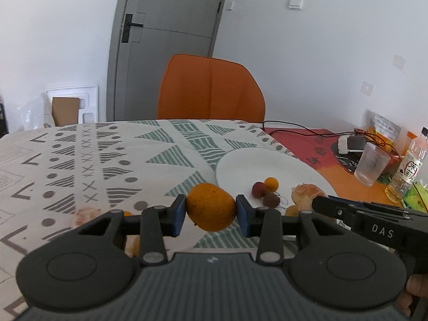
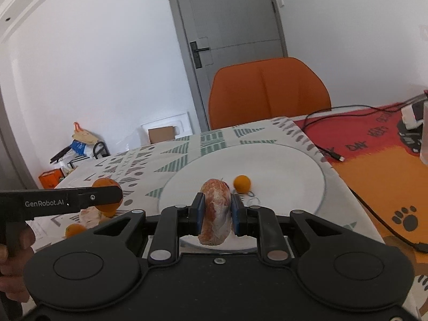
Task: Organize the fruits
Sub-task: 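Carry the orange and peeled citrus in both tools over the white plate, then open the left tool to drop the orange while the right tool drops the peeled citrus, then move both open tools back to the remaining fruits on the cloth, then grasp a small orange with the left tool while the right tool grasps a small yellow-brown fruit, then carry the small orange and yellow-brown fruit in both tools over the plate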
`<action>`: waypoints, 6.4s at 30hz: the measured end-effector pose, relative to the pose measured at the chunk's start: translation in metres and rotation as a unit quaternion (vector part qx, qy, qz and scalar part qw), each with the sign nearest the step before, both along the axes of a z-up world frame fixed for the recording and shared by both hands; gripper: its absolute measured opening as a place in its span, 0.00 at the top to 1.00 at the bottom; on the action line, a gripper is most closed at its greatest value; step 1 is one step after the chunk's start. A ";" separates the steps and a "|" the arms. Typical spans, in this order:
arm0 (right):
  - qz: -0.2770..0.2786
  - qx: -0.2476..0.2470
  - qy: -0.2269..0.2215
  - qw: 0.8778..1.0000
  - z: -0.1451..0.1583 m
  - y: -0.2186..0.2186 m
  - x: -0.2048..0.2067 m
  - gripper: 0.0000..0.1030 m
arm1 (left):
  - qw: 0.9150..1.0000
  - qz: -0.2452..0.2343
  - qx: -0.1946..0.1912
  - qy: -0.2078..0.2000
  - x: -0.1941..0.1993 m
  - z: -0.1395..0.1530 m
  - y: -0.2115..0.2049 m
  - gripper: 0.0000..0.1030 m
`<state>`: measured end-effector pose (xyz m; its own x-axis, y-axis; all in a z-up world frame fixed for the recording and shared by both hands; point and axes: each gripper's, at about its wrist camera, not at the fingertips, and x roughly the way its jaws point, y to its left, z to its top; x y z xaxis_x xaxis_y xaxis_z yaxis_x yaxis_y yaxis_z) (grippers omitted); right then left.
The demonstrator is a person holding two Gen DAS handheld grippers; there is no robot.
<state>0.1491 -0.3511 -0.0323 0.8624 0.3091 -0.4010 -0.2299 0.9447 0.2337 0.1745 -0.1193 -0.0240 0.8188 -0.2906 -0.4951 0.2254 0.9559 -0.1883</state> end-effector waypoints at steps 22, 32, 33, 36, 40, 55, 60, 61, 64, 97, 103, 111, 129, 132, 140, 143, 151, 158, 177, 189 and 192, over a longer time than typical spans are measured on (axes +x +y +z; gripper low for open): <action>-0.052 0.015 0.006 0.999 -0.007 -0.027 0.017 0.74 | 0.999 -0.050 0.008 0.015 0.040 -0.008 -0.052 0.62; -0.063 0.021 -0.008 0.998 -0.002 -0.028 0.003 0.46 | 0.999 -0.033 0.020 0.006 0.031 -0.002 -0.043 0.35; -0.062 0.022 -0.006 0.998 -0.002 -0.026 0.003 0.44 | 0.999 -0.027 0.023 0.002 0.030 0.000 -0.039 0.33; -0.055 0.020 -0.006 0.998 -0.002 -0.021 -0.001 0.34 | 0.999 -0.006 0.030 -0.012 0.024 0.007 -0.027 0.22; -0.039 0.015 -0.013 0.999 0.001 -0.009 -0.007 0.27 | 1.000 0.016 0.023 -0.013 0.017 0.014 -0.007 0.18; 0.008 0.030 -0.033 0.999 0.019 0.032 -0.020 0.00 | 0.996 0.079 0.010 -0.038 -0.022 0.034 0.057 0.07; 0.023 0.031 -0.032 0.999 0.021 0.046 -0.024 0.00 | 0.995 0.091 0.006 -0.045 -0.035 0.038 0.075 0.05; 0.025 0.031 -0.031 0.999 0.021 0.049 -0.024 0.00 | 0.994 0.094 0.004 -0.050 -0.039 0.039 0.079 0.04; 0.030 0.028 -0.034 0.999 0.022 0.057 -0.026 0.00 | 0.993 0.102 -0.002 -0.056 -0.045 0.041 0.088 0.03; 0.116 -0.004 0.033 0.993 -0.003 0.119 -0.005 0.27 | 0.988 0.150 -0.037 -0.014 -0.054 0.002 0.147 0.12; 0.134 -0.006 0.055 0.989 -0.013 0.129 0.009 0.35 | 0.987 0.152 -0.045 0.001 -0.045 -0.008 0.149 0.20; 0.152 -0.009 0.074 0.986 -0.019 0.146 0.027 0.48 | 0.988 0.148 -0.050 0.020 -0.037 -0.018 0.149 0.26; 0.143 0.000 0.076 0.987 -0.023 0.136 0.026 0.79 | 0.991 0.121 -0.044 0.034 -0.032 -0.024 0.130 0.28; 0.137 0.002 0.075 0.988 -0.023 0.130 0.023 0.79 | 0.992 0.115 -0.047 0.039 -0.032 -0.026 0.125 0.28; 0.120 -0.005 0.065 0.991 -0.017 0.121 0.013 0.78 | 0.993 0.095 -0.048 0.051 -0.031 -0.035 0.111 0.28; 0.111 -0.002 0.060 0.992 -0.016 0.115 0.009 0.78 | 0.993 0.081 -0.033 0.075 -0.027 -0.044 0.102 0.39; 0.106 0.021 0.050 0.993 -0.015 0.101 -0.001 0.78 | 0.994 0.086 -0.016 0.069 -0.026 -0.030 0.092 0.65; 0.093 0.037 0.030 0.995 -0.005 0.082 -0.006 0.78 | 0.996 0.078 -0.006 0.050 -0.027 -0.015 0.073 0.65; 0.030 0.050 0.007 0.998 0.003 0.023 -0.009 0.78 | 0.999 0.034 0.005 0.026 -0.011 -0.003 0.017 0.65; -0.008 0.065 0.014 0.998 -0.005 -0.012 0.000 0.78 | 1.000 0.005 0.019 0.017 0.009 -0.002 -0.012 0.65; -0.014 0.064 0.014 0.998 -0.005 -0.017 0.004 0.78 | 1.000 -0.002 0.020 0.016 0.015 -0.002 -0.018 0.65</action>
